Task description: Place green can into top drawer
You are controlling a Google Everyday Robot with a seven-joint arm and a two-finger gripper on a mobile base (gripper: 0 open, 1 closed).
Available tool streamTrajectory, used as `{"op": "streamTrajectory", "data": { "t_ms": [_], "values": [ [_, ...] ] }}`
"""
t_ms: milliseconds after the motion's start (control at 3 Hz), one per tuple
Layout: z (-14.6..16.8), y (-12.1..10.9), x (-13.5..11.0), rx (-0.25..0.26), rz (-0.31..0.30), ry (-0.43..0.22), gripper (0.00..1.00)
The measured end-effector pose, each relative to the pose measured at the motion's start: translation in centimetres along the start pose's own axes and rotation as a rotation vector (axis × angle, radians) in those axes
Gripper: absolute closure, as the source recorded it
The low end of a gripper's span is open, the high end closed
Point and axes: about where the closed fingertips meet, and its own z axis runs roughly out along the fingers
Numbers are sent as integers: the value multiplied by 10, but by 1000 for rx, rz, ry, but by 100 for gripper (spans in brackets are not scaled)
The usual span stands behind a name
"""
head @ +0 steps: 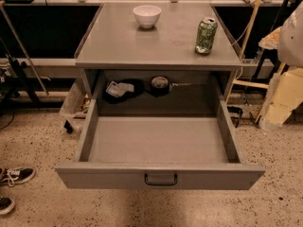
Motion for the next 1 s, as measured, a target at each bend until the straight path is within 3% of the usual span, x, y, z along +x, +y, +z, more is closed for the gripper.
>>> {"op": "streamTrajectory", "data": {
  "t_ms": [333,667,1000],
  "values": [
    [-1,-5,-3,10,-2,-7,0],
    [2,-33,-20,27,9,-64,0],
    [-1,-40,-23,39,9,-77,0]
  ]
}}
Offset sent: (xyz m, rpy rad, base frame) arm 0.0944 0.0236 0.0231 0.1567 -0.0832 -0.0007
